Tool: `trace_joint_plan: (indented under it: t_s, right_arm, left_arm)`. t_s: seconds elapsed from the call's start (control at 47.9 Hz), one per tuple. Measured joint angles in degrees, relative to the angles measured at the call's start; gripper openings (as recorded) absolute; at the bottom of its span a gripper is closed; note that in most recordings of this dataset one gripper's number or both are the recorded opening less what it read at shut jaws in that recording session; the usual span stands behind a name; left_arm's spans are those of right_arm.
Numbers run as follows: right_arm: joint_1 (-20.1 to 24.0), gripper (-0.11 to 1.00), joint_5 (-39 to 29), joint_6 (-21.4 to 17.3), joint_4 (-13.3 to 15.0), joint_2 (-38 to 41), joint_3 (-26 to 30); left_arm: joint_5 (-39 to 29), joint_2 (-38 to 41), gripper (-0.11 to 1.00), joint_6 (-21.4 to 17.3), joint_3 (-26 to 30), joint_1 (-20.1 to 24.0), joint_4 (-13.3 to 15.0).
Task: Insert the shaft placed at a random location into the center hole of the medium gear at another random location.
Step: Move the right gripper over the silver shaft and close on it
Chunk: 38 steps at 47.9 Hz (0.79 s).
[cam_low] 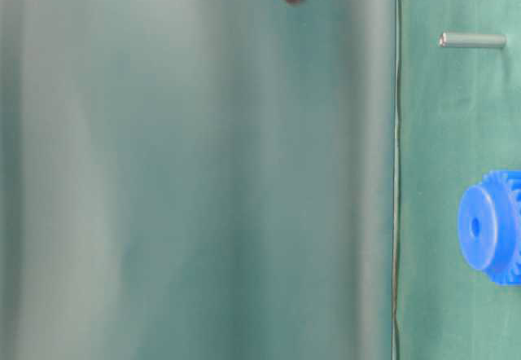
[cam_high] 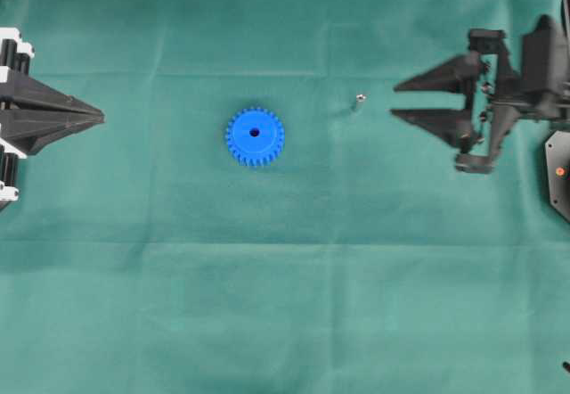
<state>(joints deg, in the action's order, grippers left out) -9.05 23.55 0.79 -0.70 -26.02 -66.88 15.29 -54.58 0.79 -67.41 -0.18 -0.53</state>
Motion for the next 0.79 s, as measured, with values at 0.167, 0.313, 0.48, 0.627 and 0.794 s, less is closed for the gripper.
trace_joint_plan:
  t_s: [0.167,0.313,0.48,0.627,0.794]
  right_arm:
    - [-1.32,0.83,5.8,0.0,0.0,9.49,0.79]
    - [-2.81,0.81,11.34,0.0,-0.26,16.35,0.88]
    - [-4.39,0.81,15.47,0.09,-0.53,23.03,1.58]
    - [-5.19,0.81,16.7,0.0,-1.05,27.25,2.11]
    - [-5.36,0.8,18.02,0.0,-1.67,30.06,2.55]
  left_arm:
    - [-0.09,-0.09,0.0,0.0,0.0,0.0,0.0]
    - [-0.18,-0.09,0.0,0.0,0.0,-0.09,0.0]
    - [-0.18,-0.09,0.0,0.0,-0.09,-0.09,0.0]
    - [-0.18,-0.09,0.0,0.0,0.0,-0.09,0.0]
    - [-0.18,0.0,0.0,0.0,0.0,-0.09,0.0]
